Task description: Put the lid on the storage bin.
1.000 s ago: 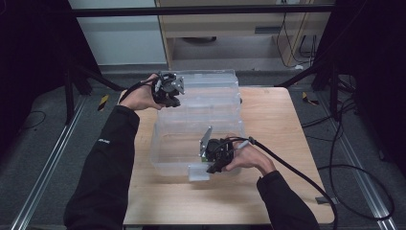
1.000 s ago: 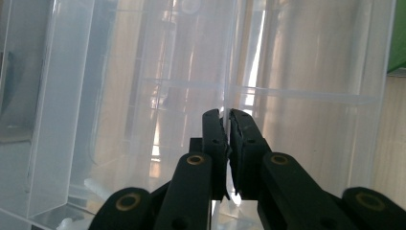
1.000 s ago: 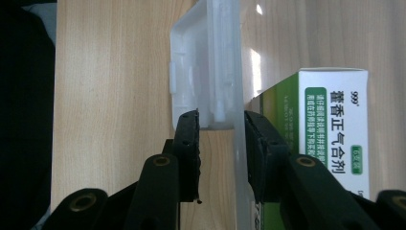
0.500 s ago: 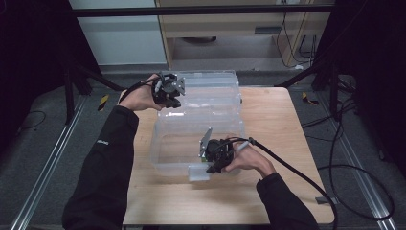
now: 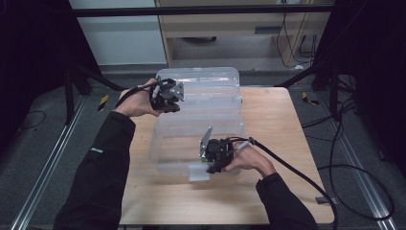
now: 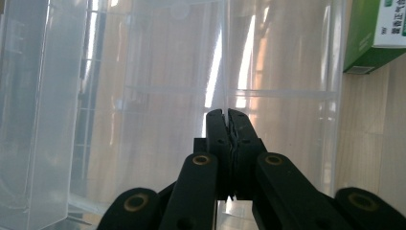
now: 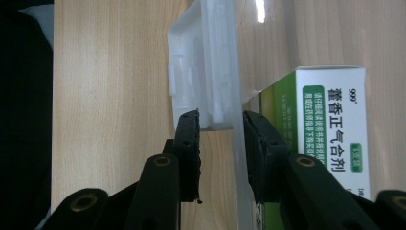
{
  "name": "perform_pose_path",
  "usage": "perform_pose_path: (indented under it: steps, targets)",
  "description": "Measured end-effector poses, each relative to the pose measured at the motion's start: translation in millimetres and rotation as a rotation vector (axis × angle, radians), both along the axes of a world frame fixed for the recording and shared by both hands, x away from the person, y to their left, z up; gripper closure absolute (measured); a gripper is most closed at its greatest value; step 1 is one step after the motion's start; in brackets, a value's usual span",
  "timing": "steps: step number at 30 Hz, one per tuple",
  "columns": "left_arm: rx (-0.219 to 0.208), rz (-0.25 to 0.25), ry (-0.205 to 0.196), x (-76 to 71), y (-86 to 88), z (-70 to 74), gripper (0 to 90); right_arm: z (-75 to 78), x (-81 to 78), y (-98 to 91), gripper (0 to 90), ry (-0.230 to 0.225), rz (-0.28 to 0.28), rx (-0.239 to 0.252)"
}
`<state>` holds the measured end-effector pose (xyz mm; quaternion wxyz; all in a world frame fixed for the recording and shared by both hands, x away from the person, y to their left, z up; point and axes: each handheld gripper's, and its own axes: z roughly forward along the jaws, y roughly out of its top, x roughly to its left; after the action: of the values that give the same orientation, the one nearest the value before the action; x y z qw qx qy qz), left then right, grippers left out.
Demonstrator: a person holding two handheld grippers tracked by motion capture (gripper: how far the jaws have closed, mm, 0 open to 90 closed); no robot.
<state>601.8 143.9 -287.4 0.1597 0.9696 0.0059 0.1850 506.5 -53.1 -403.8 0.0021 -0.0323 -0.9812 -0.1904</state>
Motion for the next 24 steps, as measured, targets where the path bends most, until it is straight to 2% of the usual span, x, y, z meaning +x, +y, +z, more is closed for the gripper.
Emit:
perform_pose_path:
  steps: [12, 21, 24]
  targets:
    - [-0.027, -0.007, -0.027, -22.7, 4.3, -2.0, 88.8, -0.2, -0.9, -0.5, 68.3, 0.002, -0.005, 0.006]
    - [-0.03, -0.011, -0.038, -36.8, 6.0, -3.2, 88.8, -0.3, -1.5, -1.4, 68.2, 0.01, -0.008, 0.011]
    - [-0.036, -0.014, -0.039, -40.5, 8.3, -4.2, 88.8, -1.1, -2.1, -2.0, 68.1, -0.001, -0.006, 0.023]
